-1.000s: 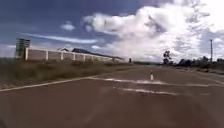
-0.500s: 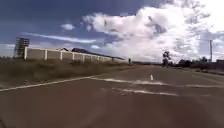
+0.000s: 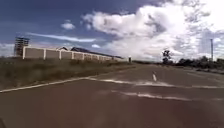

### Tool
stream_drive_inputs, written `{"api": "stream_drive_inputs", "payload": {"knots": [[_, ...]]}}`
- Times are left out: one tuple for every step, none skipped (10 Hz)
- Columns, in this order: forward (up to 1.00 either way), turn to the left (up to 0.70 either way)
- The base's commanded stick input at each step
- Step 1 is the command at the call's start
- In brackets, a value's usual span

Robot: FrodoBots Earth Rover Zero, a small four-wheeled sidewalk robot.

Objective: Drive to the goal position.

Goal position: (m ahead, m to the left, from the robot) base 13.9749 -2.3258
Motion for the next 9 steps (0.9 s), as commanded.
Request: {"api": "stream_drive_inputs", "payload": {"knots": [[1.00, -0.40], [1.00, -0.40], [1.00, -0.40], [1.00, -0.40], [1.00, -0.40], [1.00, -0.05], [1.00, -0.03], [1.00, -0.01], [1.00, 0.00]]}}
